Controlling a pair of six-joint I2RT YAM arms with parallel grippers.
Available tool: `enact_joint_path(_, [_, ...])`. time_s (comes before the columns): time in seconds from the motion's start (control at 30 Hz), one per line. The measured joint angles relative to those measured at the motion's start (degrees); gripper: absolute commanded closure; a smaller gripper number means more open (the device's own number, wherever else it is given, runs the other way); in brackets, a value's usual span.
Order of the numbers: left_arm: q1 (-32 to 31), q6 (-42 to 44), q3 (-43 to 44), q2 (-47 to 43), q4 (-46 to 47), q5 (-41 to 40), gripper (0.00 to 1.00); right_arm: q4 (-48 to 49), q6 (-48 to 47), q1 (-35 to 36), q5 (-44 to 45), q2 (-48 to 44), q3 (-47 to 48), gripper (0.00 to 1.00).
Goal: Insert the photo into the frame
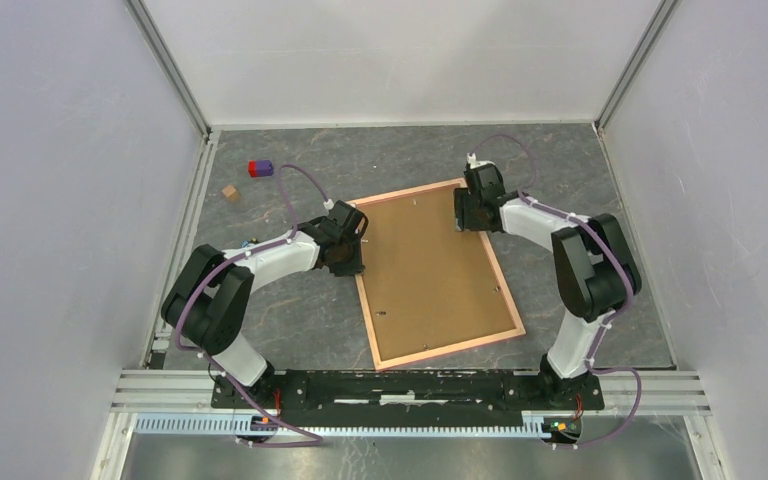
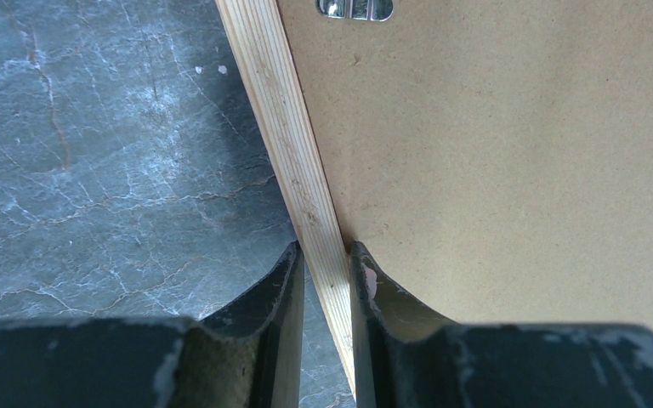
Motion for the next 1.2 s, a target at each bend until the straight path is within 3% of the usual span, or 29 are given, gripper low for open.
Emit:
enact_joint_path(0.17, [0.00, 0.00, 0.00, 0.00, 0.00, 0.02, 0.95, -0.55, -2.14, 0.22, -0.70, -7.34, -8.11, 0.35])
enact_joint_path(0.27, [-0.02, 0.00, -0.02, -0.02, 0.02, 0.02, 0.81, 0.46, -2.16, -0.20, -1.55, -11.58, -14.12, 0.40])
enact_joint_path(0.6, [-0.15, 0.20, -3.41, -2.99, 2.14, 0.33, 0.40, 6.08, -1.70, -1.60, -3.10, -21.53, -26.08, 0.71])
enact_joint_path(0.7, [-0.17, 0.22, -5.40, -6.45, 2.43, 0.72, 0.24, 6.95, -1.77, -2.58, -3.63, -22.75, -27.50, 0.87])
enact_joint_path(0.8, [-0.20, 0.04, -7.72, -12.15, 3.34, 2.93, 0.17, 7.93, -2.01, -4.52, -6.62, -23.41, -28.41, 1.00])
enact_joint_path(0.97, [-1.53, -0.04, -8.13, -21.64, 3.58, 6.60, 0.14, 8.28, -1.25, -8.09, -11.08, -23.67, -28.85, 1.00])
enact_joint_path(1.2, [-2.84, -2.16, -8.26, -26.82, 5.14, 13.66, 0.16, 13.07, 6.91, -13.73, -18.49, -24.90, -32.30, 1.00])
